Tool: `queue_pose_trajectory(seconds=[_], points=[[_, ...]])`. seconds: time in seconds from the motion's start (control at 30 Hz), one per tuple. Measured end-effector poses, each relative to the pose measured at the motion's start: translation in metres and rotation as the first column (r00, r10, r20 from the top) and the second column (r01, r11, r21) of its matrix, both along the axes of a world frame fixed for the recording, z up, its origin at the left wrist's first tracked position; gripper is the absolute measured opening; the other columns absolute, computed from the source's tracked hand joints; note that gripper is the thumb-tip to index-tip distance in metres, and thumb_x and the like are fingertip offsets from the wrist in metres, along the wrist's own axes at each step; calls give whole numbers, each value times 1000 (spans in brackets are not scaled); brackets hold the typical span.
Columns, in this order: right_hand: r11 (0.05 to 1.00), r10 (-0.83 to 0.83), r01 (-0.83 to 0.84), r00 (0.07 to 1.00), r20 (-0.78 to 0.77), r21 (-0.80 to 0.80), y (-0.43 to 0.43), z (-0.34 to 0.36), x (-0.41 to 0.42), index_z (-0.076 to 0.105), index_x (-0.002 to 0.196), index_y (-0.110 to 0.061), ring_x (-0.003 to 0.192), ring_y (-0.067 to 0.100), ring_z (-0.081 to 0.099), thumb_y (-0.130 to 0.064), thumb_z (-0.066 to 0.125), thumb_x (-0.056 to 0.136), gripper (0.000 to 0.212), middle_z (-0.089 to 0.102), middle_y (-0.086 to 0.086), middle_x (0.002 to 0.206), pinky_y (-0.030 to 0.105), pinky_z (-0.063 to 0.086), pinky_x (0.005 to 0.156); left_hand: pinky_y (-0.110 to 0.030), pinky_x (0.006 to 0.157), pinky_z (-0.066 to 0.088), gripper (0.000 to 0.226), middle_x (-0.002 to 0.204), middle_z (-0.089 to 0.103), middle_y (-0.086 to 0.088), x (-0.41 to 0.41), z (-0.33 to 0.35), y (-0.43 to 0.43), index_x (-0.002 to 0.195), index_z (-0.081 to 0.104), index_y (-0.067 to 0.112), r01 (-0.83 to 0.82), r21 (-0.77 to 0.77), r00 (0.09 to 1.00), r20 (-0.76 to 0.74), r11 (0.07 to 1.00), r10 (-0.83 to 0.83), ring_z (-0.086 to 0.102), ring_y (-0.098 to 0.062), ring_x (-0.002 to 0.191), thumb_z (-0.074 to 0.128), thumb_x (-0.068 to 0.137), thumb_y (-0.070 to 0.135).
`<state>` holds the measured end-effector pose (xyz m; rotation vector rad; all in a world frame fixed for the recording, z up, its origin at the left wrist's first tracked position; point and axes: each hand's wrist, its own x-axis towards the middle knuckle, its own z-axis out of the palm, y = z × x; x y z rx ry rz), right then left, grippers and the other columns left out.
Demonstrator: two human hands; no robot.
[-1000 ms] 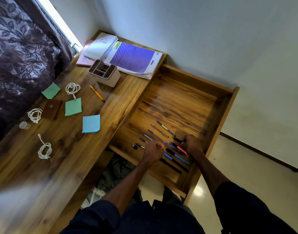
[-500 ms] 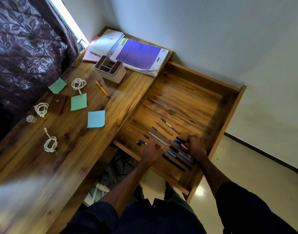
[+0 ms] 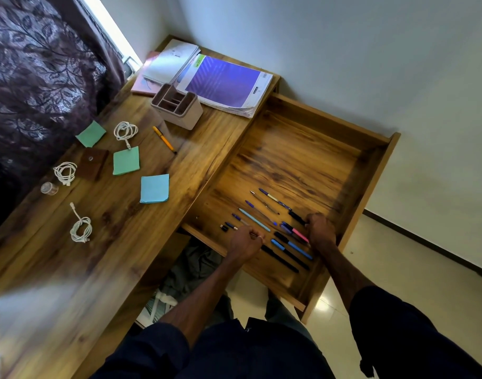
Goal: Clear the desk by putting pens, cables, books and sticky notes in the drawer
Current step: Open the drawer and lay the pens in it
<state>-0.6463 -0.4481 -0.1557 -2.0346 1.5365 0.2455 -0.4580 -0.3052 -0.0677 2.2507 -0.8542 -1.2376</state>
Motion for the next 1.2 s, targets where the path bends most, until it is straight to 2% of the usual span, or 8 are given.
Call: queue_pose_trajectory(seconds=[0.3, 0.37, 0.47, 0.53, 0.8, 0.97, 1.1, 1.2], points=[[998, 16, -17, 1000, -10, -59, 2, 7, -1, 64, 115, -18, 102, 21, 61, -23, 61, 96, 19, 62, 6, 114, 38, 56, 85, -39, 75, 62, 7, 82, 73, 1, 1, -3, -1, 92, 72, 12, 37, 10, 999, 39, 999, -38, 70, -12, 73, 68, 91, 18], [998, 26, -25, 1000, 13, -49, 4, 10, 2, 65, 112, -19, 99, 20, 60, -25, 62, 96, 17, 62, 4, 111, 36, 55, 82, -38, 74, 61, 9, 83, 73, -1, 1, -3, -1, 93, 72, 11, 48, 12, 998, 38, 999, -49, 68, -12, 72, 68, 92, 18], [996, 65, -67, 997, 40, 53, 11, 12, 7, 68, 99, -20, 85, 13, 58, -29, 62, 96, 11, 63, -2, 96, 30, 48, 72, -36, 73, 62, 9, 85, 74, -1, 0, -3, -2, 94, 72, 11, 58, 20, 997, 45, 998, -59, 70, -13, 75, 67, 93, 18], [992, 72, -76, 996, 51, 96, 16, 8, 9, 68, 96, -22, 80, 9, 58, -31, 63, 95, 10, 65, -3, 92, 30, 50, 71, -34, 72, 62, 8, 86, 73, 0, 0, -2, -3, 96, 71, 12, 66, 25, 997, 50, 998, -67, 71, -12, 75, 67, 94, 19], [993, 66, -69, 997, 33, 98, 17, 4, 7, 67, 97, -21, 82, 15, 62, -28, 64, 94, 9, 67, 2, 91, 36, 57, 75, -44, 77, 62, 7, 86, 74, 1, 7, -5, 0, 92, 72, 14, 24, 23, 1000, -6, 999, -24, 72, -15, 79, 70, 90, 20], [992, 109, -110, 994, 13, 57, 15, 6, 12, 68, 98, -16, 79, 16, 59, -30, 64, 95, 14, 68, 4, 91, 30, 47, 67, -43, 80, 61, 6, 89, 73, -3, 9, -3, 3, 93, 71, 12, 12, 25, 1000, -19, 1000, -12, 71, -17, 83, 69, 90, 17], [992, 100, -101, 995, 21, 74, 16, 9, 14, 67, 98, -16, 82, 17, 62, -27, 61, 97, 12, 67, 4, 91, 33, 53, 72, -41, 80, 62, 7, 90, 73, -1, 8, -3, 3, 94, 70, 13, 13, 28, 1000, -18, 1000, -12, 71, -17, 85, 70, 90, 19], [995, 71, -73, 997, 31, 67, 16, 9, 13, 66, 96, -17, 82, 17, 64, -28, 62, 96, 11, 66, 3, 88, 31, 53, 70, -40, 79, 62, 3, 89, 73, 0, 8, -2, 2, 91, 70, 15, 12, 25, 1000, -24, 1000, -12, 71, -14, 81, 68, 91, 18]])
